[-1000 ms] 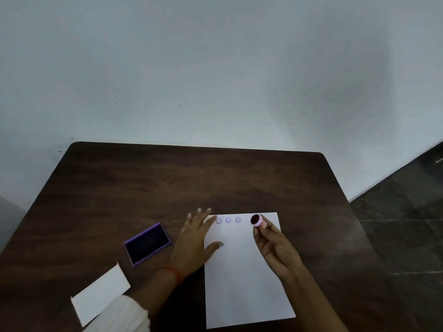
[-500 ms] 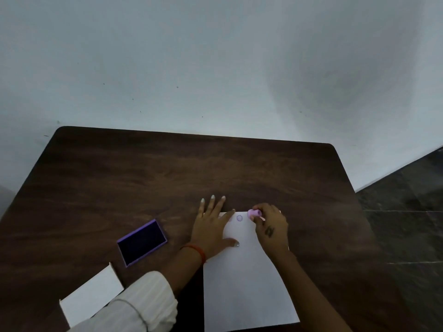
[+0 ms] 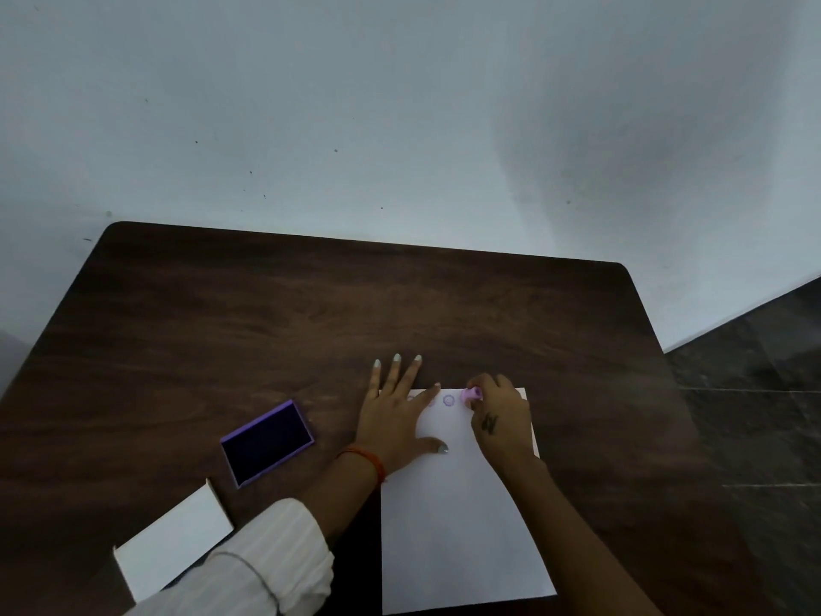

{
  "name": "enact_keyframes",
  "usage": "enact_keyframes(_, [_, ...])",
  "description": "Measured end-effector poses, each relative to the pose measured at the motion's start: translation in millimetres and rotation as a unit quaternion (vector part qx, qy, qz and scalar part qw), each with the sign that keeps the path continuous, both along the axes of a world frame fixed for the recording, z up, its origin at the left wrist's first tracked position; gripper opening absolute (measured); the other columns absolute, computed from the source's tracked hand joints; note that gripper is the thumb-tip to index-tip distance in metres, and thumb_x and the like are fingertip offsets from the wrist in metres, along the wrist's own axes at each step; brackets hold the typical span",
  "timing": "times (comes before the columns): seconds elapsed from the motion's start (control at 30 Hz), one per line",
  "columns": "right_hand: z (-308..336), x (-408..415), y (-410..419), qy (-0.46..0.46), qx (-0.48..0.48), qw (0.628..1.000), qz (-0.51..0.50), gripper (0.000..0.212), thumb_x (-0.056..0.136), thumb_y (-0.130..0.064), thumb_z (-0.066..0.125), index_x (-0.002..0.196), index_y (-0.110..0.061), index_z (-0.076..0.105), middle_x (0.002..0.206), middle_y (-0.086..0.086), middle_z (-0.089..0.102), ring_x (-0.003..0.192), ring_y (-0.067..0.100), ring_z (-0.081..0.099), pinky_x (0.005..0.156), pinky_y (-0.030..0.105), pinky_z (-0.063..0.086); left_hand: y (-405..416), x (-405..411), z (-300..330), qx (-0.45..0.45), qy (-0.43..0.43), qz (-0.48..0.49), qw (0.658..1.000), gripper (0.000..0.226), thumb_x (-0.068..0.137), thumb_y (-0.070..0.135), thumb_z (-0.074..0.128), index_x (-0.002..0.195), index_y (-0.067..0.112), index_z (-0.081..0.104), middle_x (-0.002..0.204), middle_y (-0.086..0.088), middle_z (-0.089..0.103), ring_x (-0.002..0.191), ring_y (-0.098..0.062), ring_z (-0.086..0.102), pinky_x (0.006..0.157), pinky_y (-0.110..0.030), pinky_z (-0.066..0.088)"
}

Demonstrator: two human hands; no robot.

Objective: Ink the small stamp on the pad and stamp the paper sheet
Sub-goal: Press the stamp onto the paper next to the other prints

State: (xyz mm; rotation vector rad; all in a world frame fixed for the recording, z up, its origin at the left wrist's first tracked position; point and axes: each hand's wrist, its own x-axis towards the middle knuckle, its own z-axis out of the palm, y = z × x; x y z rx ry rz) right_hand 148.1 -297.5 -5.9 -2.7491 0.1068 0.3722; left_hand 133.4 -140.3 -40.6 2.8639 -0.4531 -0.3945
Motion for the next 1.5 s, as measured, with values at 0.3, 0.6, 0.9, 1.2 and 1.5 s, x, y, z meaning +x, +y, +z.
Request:
enact_keyframes(0.3, [0.4,-2.7,6.2,-0.020,-0.025,0.999,0.017,0.029,0.087,-0.024,0.061,0.112,-0.010,0.058,0.120,0.011,0.062,0.107,0.023,0.058,0.091,0.028,0.047,0.9,0.1,-0.8,-0.009,0.012,0.000,1.000,0.089,0.070,0.074,0.048,0.143,0.037,0.013,0.158,-0.005,-0.007,0.144,-0.029,-0.014,0.109,-0.046,-0.021])
enact_keyframes(0.6, [1.5,-3.3,5.6,-0.030,-0.027,0.997,0.061,0.029,0.087,-0.022,0.060,0.109,-0.004,0.059,0.120,0.013,0.062,0.108,0.024,0.056,0.093,0.026,0.044,1.1,-0.5,0.7,-0.015,0.010,0.001,1.000,0.089,0.070,0.074,0.048,0.143,0.036,0.013,0.158,-0.005,-0.003,0.144,-0.029,-0.012,0.109,-0.046,-0.022])
enact_keyframes(0.9, [-0.1,-2.5,3.7,-0.030,-0.037,0.995,0.089,0.030,0.088,-0.022,0.059,0.113,-0.006,0.058,0.121,0.012,0.061,0.109,0.022,0.056,0.095,0.025,0.043,0.4,0.9,-2.7,-0.019,0.014,0.001,1.000,0.088,0.071,0.074,0.047,0.143,0.037,0.012,0.158,-0.005,-0.002,0.145,-0.027,-0.009,0.108,-0.046,-0.023])
enact_keyframes(1.2, [-2.6,-3.7,2.3,-0.055,-0.039,0.992,0.106,0.029,0.089,-0.016,0.056,0.116,-0.005,0.057,0.123,0.012,0.061,0.110,0.023,0.055,0.096,0.025,0.044,0.6,0.9,-4.8,-0.028,0.016,0.002,0.999,0.088,0.071,0.073,0.049,0.143,0.037,0.012,0.158,-0.004,-0.003,0.145,-0.026,-0.009,0.107,-0.045,-0.024])
enact_keyframes(1.5, [-2.5,-4.0,4.5,-0.055,-0.042,0.993,0.100,0.030,0.088,-0.019,0.058,0.114,-0.005,0.057,0.121,0.013,0.062,0.109,0.023,0.056,0.094,0.026,0.045,0.8,0.4,-6.0,-0.031,0.016,0.002,0.999,0.088,0.071,0.073,0.049,0.143,0.037,0.013,0.158,-0.004,-0.002,0.145,-0.026,-0.008,0.109,-0.046,-0.023])
